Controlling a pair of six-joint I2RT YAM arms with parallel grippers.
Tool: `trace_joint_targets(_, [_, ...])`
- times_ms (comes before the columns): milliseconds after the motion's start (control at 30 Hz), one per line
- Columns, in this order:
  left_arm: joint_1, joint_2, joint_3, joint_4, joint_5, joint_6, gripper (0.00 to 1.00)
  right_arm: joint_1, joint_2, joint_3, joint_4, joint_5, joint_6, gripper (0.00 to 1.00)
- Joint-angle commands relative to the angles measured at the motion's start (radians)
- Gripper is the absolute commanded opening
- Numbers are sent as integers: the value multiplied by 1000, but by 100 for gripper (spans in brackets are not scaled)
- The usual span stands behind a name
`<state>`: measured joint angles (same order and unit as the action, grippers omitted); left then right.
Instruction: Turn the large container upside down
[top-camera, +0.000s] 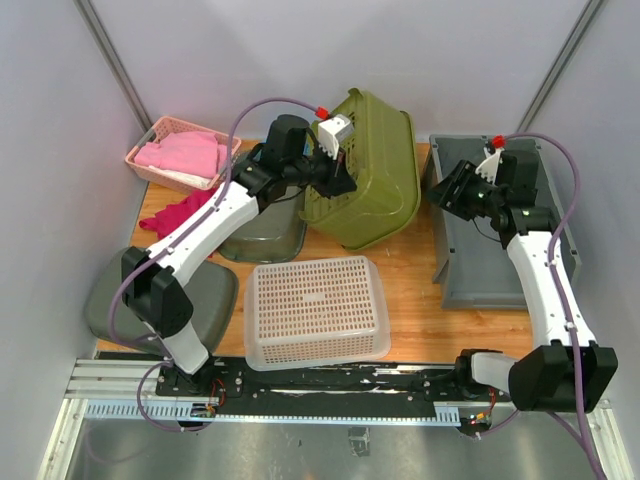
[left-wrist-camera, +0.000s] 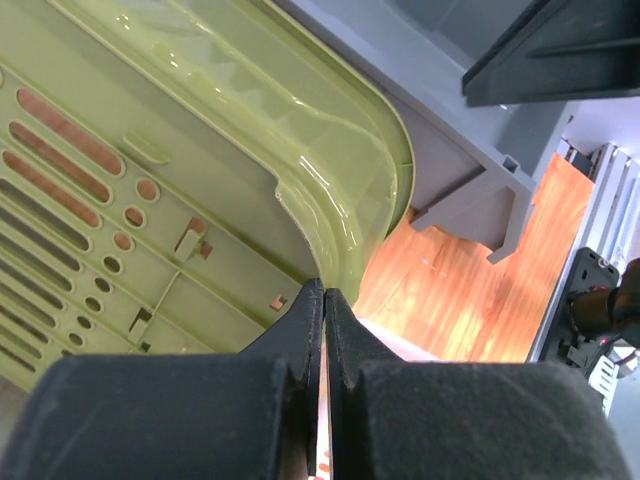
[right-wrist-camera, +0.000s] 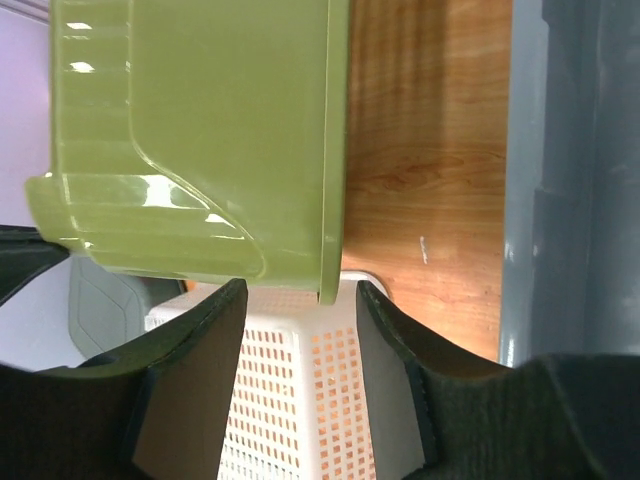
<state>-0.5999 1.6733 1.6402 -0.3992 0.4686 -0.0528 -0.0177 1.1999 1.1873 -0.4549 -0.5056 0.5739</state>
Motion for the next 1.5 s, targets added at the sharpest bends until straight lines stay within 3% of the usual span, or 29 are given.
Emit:
trace_joint_targets(0, [-42,50,34,14,23,-28,0,-4,11,-18,-51,40,-62,49])
trace_joint_targets(267, [-60,56,66,23,25,-85,42,-2,55,-9,-76,66,-114,50])
trace_joint_targets(467, [-55,-25,6,36,-100,-161,72,1,95,29,-89,65,-133,50])
trace_joint_targets(800, [40,-77,-198,169,-180,-408,77,83,223,159,-116,209,-164,56])
trace_joint_targets(1133, [42,-58,-271,202,-208,-444,80,155,433,340,-170,389,-207,61])
trace_joint_targets(1467, [51,-44,-394,276,-216,-419,81,265,599,438,-131,199,-216,62])
